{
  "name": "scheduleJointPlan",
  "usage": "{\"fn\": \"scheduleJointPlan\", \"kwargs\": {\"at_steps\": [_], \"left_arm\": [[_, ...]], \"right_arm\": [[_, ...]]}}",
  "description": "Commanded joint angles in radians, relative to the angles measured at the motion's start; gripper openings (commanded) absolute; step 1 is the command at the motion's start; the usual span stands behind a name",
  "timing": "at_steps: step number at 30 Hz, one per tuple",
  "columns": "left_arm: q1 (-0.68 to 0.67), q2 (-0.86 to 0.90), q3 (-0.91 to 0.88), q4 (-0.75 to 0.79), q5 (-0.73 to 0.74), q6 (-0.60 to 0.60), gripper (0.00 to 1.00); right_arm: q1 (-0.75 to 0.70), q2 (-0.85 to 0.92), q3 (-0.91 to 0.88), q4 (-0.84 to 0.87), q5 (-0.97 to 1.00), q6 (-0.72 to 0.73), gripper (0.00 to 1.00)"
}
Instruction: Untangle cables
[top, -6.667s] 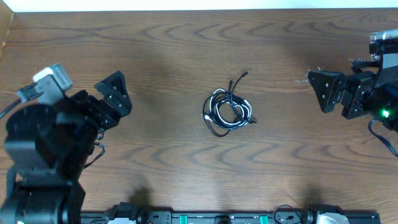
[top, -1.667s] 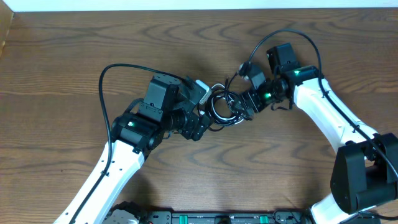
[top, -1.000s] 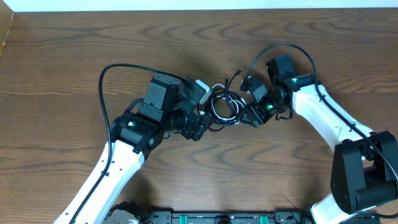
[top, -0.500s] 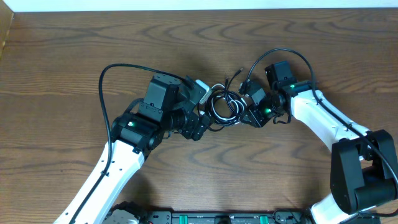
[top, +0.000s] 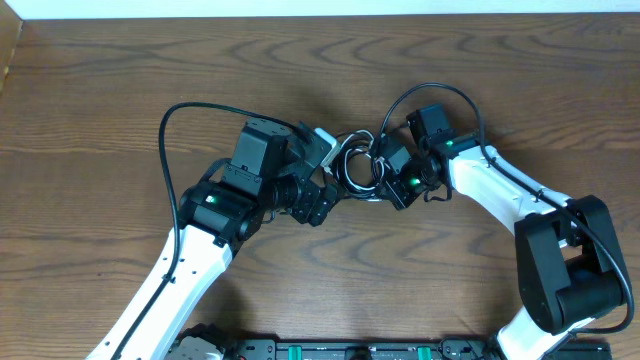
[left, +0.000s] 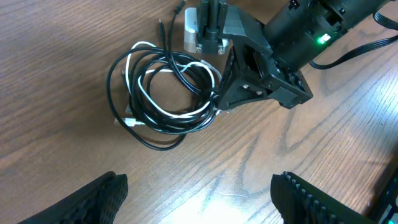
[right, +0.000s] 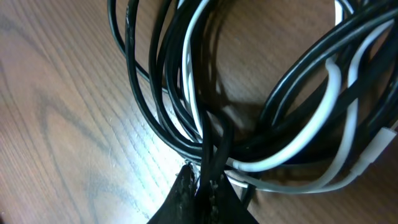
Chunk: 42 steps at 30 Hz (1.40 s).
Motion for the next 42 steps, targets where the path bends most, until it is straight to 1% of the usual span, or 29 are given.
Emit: {"fn": "scheduleJointPlan", "kwargs": {"at_steps": [1, 5, 10, 13, 16, 20, 22, 26, 33, 35, 37, 38, 42], "left_arm": [[-0.002, -0.011, 0.0, 0.004, -0.006, 0.006, 0.79], [-0.002, -0.011, 0.0, 0.003, -0.006, 0.006, 0.79], [-0.002, -0.011, 0.0, 0.003, -0.006, 0.006, 0.79], [-0.002, -0.011, 0.0, 0.003, -0.006, 0.006, 0.79], [-0.002, -0.011, 0.0, 0.004, -0.007, 0.006, 0.79], [-0.002, -0.011, 0.0, 0.005, -0.066, 0.006, 0.79], [-0.002, -0.011, 0.0, 0.008, -0.067, 0.006, 0.79], [-0.002, -0.011, 0.0, 0.036, -0.067, 0.006, 0.79], [-0.002, -0.011, 0.002, 0.112, -0.066, 0.014, 0.79], [-0.002, -0.012, 0.016, 0.112, -0.067, 0.069, 0.79], [-0.002, -0.012, 0.035, 0.114, -0.068, 0.097, 0.79], [-0.002, -0.012, 0.046, 0.122, -0.077, 0.108, 0.79], [-0.002, -0.015, 0.074, 0.195, -0.201, 0.109, 0.79]], "right_arm": [[0.008, 0.003, 0.053, -0.002, -0.016, 0.043, 0.01], [0.008, 0.003, 0.131, -0.021, -0.043, 0.07, 0.01], [0.008, 0.003, 0.269, -0.099, -0.069, 0.07, 0.01], [0.008, 0.003, 0.367, -0.153, -0.069, 0.07, 0.01], [0.008, -0.002, 0.502, -0.225, -0.069, 0.07, 0.01], [0.008, -0.029, 0.629, -0.289, -0.068, 0.089, 0.01], [0.008, -0.041, 0.657, -0.309, -0.068, 0.092, 0.01], [0.009, -0.072, 0.736, -0.407, -0.068, 0.094, 0.01], [0.008, -0.168, 0.75, -0.504, -0.068, 0.096, 0.01], [0.008, -0.2, 0.75, -0.554, -0.068, 0.096, 0.01], [0.008, -0.211, 0.75, -0.576, -0.06, 0.096, 0.01], [0.008, -0.215, 0.75, -0.589, -0.038, 0.107, 0.01], [0.008, -0.218, 0.75, -0.645, -0.012, 0.121, 0.01]]}}
